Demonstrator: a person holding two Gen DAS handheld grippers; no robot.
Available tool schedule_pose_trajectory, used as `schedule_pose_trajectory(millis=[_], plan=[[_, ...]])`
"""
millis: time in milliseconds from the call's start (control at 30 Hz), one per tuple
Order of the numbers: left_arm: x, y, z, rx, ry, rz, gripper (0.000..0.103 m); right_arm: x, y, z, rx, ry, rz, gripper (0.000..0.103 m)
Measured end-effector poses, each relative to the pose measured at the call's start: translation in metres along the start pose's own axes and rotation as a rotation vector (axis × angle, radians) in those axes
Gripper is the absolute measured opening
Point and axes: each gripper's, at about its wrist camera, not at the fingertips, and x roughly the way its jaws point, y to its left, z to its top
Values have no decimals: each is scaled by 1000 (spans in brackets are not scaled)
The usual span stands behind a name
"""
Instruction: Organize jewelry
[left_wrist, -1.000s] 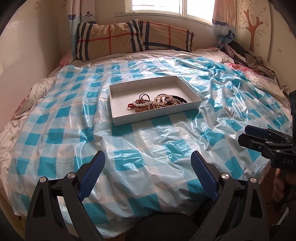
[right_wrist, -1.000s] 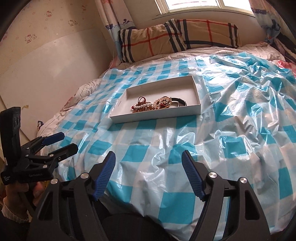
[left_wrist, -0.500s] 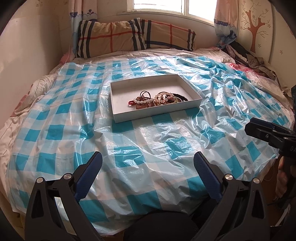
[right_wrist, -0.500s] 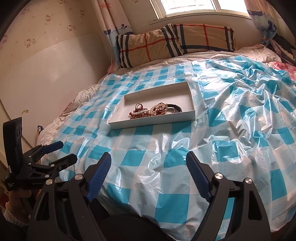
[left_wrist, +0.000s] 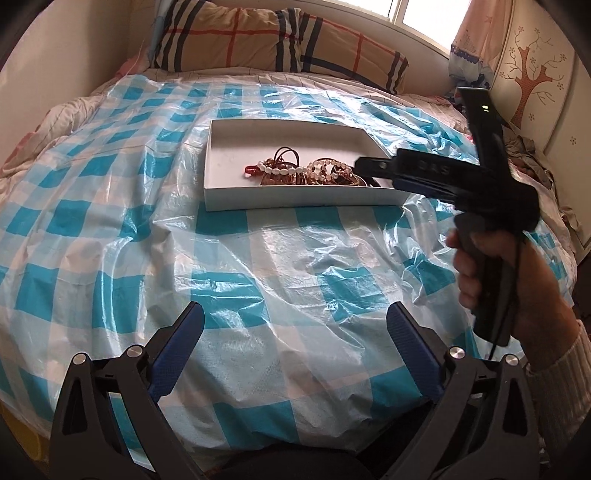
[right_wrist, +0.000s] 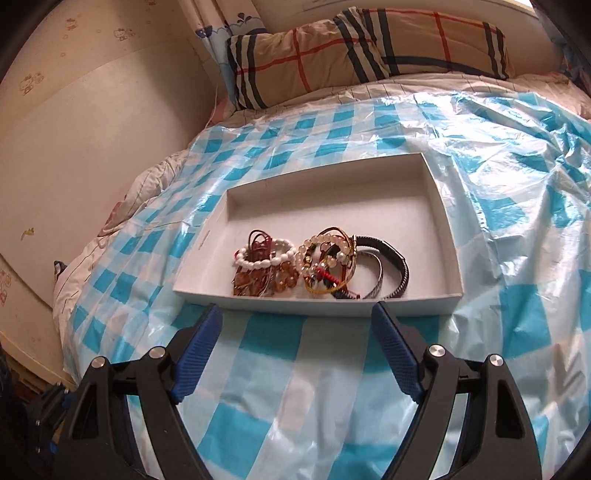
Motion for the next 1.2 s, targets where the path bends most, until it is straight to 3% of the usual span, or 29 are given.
schedule_pose_trajectory(millis=[100,200,300,433,567,767,1033,1200], plan=[[5,3,0,-22,19,-19,95,35,1,12,-12,57,2,80],[8,4,-1,-25,35,-27,95,51,13,15,-15,111,127,81],[9,3,0,-20,43,-32,95,45,16,13,0,93,194,81],[10,2,0,-16,48,-33,95,34,10,9,36,59,168,81],[7,2,0,-19,37,-22,95,-4,9,-3,23,-1,131,81],[-9,-7,-3,1,5,0,95,-88,28,-57,-67,-65,38,83],[-56,-33,-14,82,-67,46,95,-183,41,-126,-100,-151,-100,87],[-85,-47,-24,110,-102,62,95,-218,54,-159,-109,-188,-132,89]])
